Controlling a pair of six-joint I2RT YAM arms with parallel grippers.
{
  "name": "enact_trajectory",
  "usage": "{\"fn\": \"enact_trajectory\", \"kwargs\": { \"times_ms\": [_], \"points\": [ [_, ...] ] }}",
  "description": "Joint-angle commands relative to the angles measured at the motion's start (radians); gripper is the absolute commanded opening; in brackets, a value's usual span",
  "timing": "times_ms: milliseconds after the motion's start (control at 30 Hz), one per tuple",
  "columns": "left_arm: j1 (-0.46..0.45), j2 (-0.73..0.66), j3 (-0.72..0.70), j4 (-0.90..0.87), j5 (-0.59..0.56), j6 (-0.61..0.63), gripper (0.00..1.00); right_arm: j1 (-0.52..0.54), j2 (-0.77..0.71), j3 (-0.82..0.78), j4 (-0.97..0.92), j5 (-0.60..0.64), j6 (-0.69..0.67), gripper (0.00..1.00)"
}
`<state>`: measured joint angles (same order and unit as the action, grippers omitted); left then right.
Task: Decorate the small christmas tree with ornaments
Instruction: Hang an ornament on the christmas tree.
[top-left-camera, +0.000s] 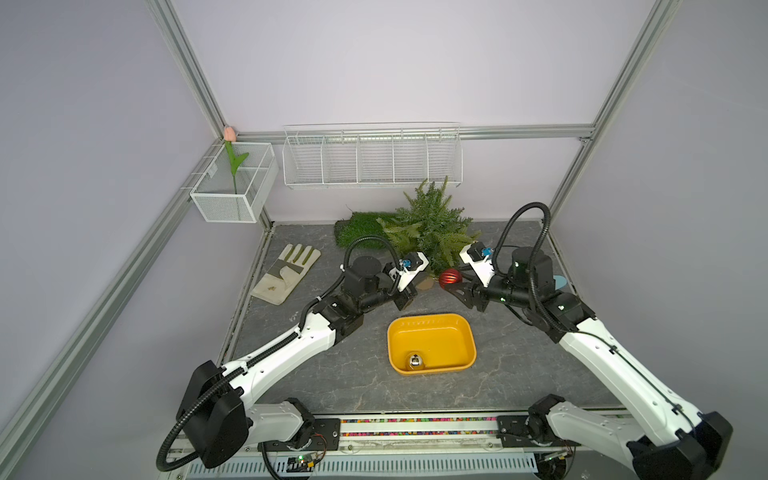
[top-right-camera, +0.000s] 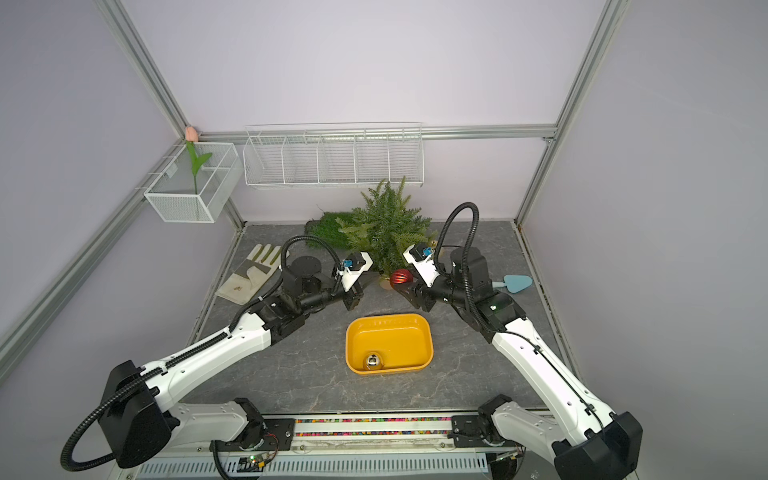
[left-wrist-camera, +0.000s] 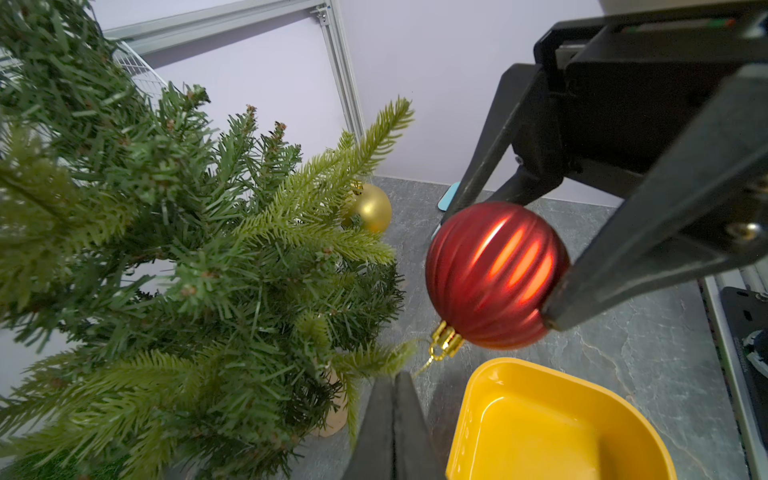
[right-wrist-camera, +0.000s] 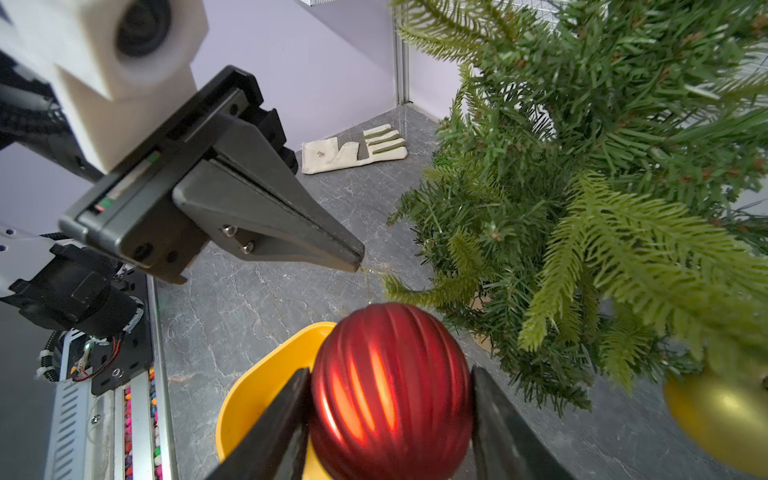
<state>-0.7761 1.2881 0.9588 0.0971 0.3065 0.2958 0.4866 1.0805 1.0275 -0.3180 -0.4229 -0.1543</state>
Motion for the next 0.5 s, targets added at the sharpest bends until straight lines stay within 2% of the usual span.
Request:
{"fn": "enact_trajectory", "kwargs": {
  "times_ms": [0,467],
  "points": [
    [0.005,-0.002,-0.011,0.007,-0.009,0.005,0.0,0.007,0.013,-0.01,0.001,0.011,-0.016,0.1],
    [0.005,0.031,0.016,0.019,-0.022,0.005,0.0,0.006,0.055,-0.004,-0.029,0.087,-0.014,0.1]
  ]
}}
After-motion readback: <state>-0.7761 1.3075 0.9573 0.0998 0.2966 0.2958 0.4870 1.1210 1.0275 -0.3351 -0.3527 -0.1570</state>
